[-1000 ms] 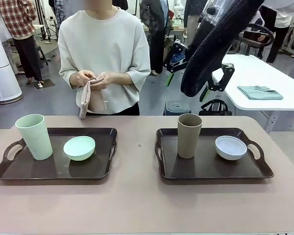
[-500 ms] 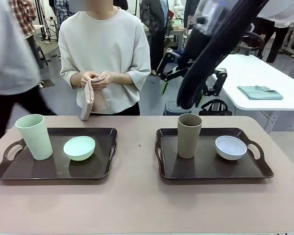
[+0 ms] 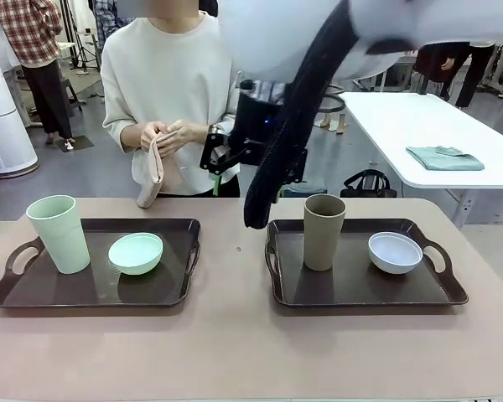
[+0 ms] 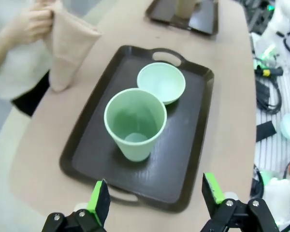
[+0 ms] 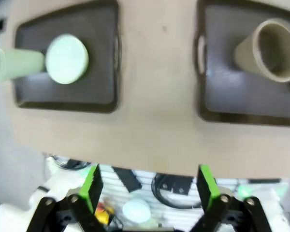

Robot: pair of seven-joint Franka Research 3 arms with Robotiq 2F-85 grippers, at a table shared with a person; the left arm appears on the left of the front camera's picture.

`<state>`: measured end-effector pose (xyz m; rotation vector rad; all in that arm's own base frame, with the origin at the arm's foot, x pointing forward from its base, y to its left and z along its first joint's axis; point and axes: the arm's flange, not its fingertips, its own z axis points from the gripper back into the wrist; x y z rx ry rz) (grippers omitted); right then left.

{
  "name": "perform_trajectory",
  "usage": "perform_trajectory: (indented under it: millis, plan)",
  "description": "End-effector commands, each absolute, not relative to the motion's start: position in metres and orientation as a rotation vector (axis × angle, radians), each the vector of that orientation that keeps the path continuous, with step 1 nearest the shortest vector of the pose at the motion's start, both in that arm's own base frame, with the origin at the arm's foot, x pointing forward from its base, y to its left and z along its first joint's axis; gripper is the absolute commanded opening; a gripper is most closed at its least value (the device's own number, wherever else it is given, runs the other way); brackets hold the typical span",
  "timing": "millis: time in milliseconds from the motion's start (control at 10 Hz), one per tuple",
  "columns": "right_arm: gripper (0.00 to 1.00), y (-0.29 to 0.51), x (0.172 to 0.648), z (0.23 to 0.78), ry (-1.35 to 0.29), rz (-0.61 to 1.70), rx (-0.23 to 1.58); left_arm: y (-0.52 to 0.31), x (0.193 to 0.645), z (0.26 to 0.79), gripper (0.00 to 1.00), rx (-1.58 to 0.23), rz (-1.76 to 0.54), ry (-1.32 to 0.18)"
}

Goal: Set up a tray with a mat and arrange the tableware.
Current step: Pick up the Picnic Bowl and Reusable plastic cup from the Handle tray in front of the human's position and hold them in the air.

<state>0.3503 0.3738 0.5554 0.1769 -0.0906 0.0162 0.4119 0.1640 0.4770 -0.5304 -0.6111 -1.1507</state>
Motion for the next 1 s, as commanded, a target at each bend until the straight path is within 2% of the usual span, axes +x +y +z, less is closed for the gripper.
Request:
perform_trajectory:
  millis: [0,200,300,400,800,900]
  plan:
    - [1.0,0.404,0.389,0.548,-0.1,-0.054,0.186,0.163,0.433,0.467,1.0,-0.606,-1.284,-0.612]
    - [1.0,0.423,0.407,0.539,-0.096,-0.058,0.211,0.147,0.442,0.47,1.0,-0.6,-1.372,-0.481]
    - [1.0,0.409,0.403,0.547,-0.091,-0.016,0.258,0.145,0.441,0.478,1.0,-0.589,-1.398,-0.465]
    - [1.0,0.405,0.4,0.53,-0.086,-0.04,0.198,0.143,0.436,0.458,1.0,-0.613,-1.322,-0.556]
    - [1.0,0.41,0.407,0.533,-0.081,-0.038,0.218,0.143,0.436,0.458,1.0,-0.613,-1.322,-0.556]
    - [1.0,0.435,0.417,0.52,-0.087,-0.04,0.183,0.147,0.438,0.46,1.0,-0.619,-1.326,-0.528]
